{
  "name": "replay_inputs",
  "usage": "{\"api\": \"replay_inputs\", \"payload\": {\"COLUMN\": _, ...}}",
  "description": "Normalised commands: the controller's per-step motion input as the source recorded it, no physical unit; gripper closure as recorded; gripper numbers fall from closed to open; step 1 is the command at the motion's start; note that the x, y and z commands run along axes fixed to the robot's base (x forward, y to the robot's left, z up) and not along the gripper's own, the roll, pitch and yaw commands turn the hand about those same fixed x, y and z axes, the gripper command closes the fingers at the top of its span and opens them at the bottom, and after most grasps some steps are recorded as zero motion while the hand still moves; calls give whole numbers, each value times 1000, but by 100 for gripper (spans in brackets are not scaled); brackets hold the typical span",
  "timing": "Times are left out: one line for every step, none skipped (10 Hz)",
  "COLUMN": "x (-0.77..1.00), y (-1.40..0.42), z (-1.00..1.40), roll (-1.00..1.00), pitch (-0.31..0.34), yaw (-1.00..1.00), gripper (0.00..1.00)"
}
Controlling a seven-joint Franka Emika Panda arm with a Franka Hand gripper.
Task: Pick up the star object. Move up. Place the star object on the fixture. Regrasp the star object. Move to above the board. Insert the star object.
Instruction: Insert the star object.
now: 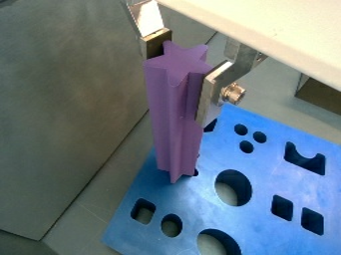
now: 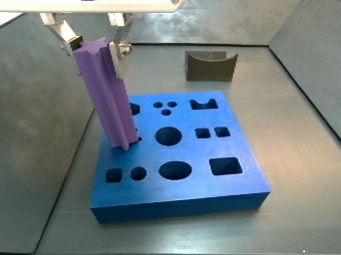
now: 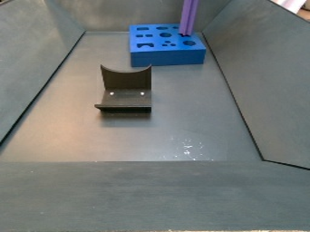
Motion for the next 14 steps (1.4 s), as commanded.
{"api": "replay_inputs", "payload": {"x": 60, "y": 80, "z": -291, "roll": 177, "pitch": 20, "yaw": 0, "gripper": 100}}
{"api": "replay_inputs", "payload": {"x": 114, "y": 80, "z": -286, "roll": 223, "pitch": 54, "yaw": 0, "gripper": 100}}
{"api": "replay_inputs", "payload": {"x": 186, "y": 66, "z": -280, "roll": 210, "pitch": 80, "yaw": 0, "gripper": 100}}
{"api": "replay_inputs", "payload": {"x": 100, "y": 14, "z": -306, "roll": 167, "pitch": 71, "yaw": -14, "gripper": 100}}
{"api": "replay_inputs", "payload": {"x": 71, "y": 0, "z": -429, "roll": 161, "pitch": 61, "yaw": 0, "gripper": 100}}
{"api": "replay_inputs", "payload": {"x": 191, "y": 0, "z": -491, "roll": 154, "pitch": 93, "yaw": 0, "gripper": 100}}
{"api": "replay_inputs", "payload": {"x": 386, "y": 0, "z": -497, "roll": 141, "pitch": 163, "yaw": 0, "gripper": 100}}
{"api": "replay_inputs", "payload": {"x": 477, "y": 0, "z": -520, "roll": 133, "pitch": 181, "yaw": -380, "gripper": 100}}
{"api": "replay_inputs", "payload": {"x": 309, "y": 0, "z": -449, "roll": 86, "pitch": 170, "yaw": -526, "gripper": 100}}
{"api": "replay_inputs", "payload": {"x": 229, "y": 0, "z": -397, "roll": 43, "pitch": 156, "yaw": -569, "gripper": 100}}
{"api": "replay_inputs", "payload": {"x": 229, "y": 0, "z": -394, "roll": 30, "pitch": 154, "yaw": -549, "gripper": 100}}
{"api": "replay_inputs", "payload": {"x": 43, "y": 0, "z": -409, "roll": 89, "pitch": 170, "yaw": -337, "gripper": 100}}
{"api": "replay_inputs", "payload": {"x": 0, "y": 0, "z": -317, "roll": 170, "pitch": 151, "yaw": 0, "gripper": 100}}
{"api": "replay_inputs", "payload": {"x": 0, "y": -66, "z": -189, "roll": 363, "pitch": 203, "yaw": 151, "gripper": 100}}
